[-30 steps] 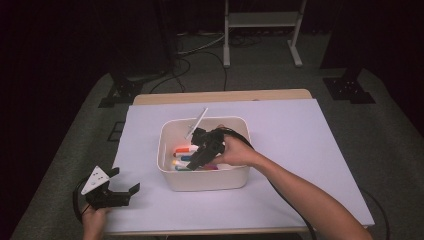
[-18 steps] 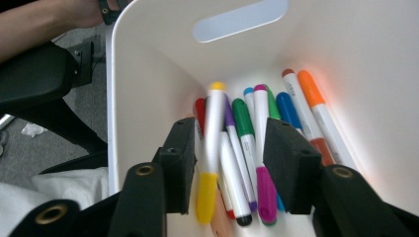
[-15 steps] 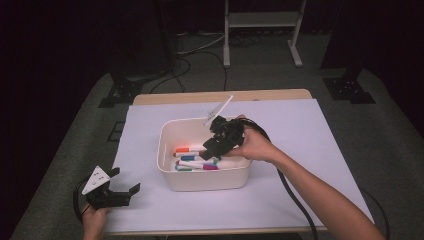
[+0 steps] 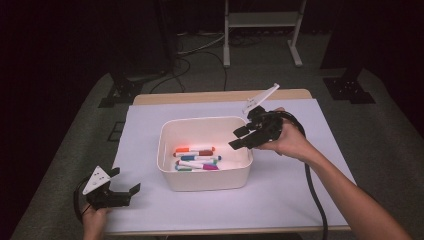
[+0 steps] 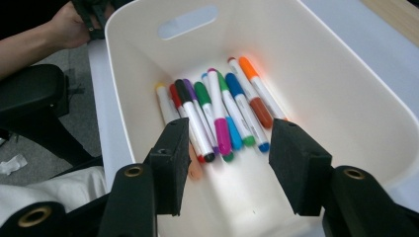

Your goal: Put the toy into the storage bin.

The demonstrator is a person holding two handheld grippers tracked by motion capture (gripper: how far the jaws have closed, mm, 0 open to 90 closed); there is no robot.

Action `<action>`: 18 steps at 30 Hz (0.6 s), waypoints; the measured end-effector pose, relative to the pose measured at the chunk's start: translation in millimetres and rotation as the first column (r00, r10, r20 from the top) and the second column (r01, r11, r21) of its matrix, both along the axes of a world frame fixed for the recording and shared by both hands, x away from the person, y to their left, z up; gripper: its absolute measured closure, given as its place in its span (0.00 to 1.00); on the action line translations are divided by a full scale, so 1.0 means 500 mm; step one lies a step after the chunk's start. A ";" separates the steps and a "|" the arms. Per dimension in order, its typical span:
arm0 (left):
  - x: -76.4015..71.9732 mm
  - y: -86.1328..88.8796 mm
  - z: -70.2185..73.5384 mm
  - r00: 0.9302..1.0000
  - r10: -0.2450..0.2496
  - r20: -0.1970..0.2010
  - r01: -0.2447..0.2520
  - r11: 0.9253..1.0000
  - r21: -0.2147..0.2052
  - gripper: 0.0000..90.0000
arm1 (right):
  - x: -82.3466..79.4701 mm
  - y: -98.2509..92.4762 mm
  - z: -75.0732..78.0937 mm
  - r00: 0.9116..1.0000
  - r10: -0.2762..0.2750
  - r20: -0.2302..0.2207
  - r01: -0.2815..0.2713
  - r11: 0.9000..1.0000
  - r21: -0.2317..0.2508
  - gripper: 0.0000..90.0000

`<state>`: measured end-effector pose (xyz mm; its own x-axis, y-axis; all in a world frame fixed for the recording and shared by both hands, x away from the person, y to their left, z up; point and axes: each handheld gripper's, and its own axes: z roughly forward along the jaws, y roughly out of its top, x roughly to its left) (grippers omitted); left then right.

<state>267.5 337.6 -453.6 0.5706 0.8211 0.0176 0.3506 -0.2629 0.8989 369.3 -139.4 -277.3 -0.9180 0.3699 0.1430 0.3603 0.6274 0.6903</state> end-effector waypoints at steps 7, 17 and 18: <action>-0.001 -0.001 0.000 1.000 0.001 -0.001 -0.001 1.000 -0.005 0.00 | -0.012 -0.064 -0.005 0.998 -0.067 -0.005 0.068 0.997 0.028 0.54; 0.000 -0.002 0.000 1.000 0.000 0.003 0.000 1.000 0.004 0.00 | -0.028 -0.176 -0.039 0.985 -0.173 -0.024 0.174 0.983 0.051 0.51; 0.000 -0.001 0.000 1.000 0.001 0.003 -0.001 1.000 0.005 0.00 | -0.029 -0.184 -0.042 0.983 -0.179 -0.025 0.180 0.982 0.051 0.51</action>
<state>267.5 336.9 -453.8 0.5700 0.8213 0.0236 0.3479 -0.2673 0.8986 354.7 -231.4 -298.2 -0.8338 0.5202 0.1849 0.4785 0.5140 0.7119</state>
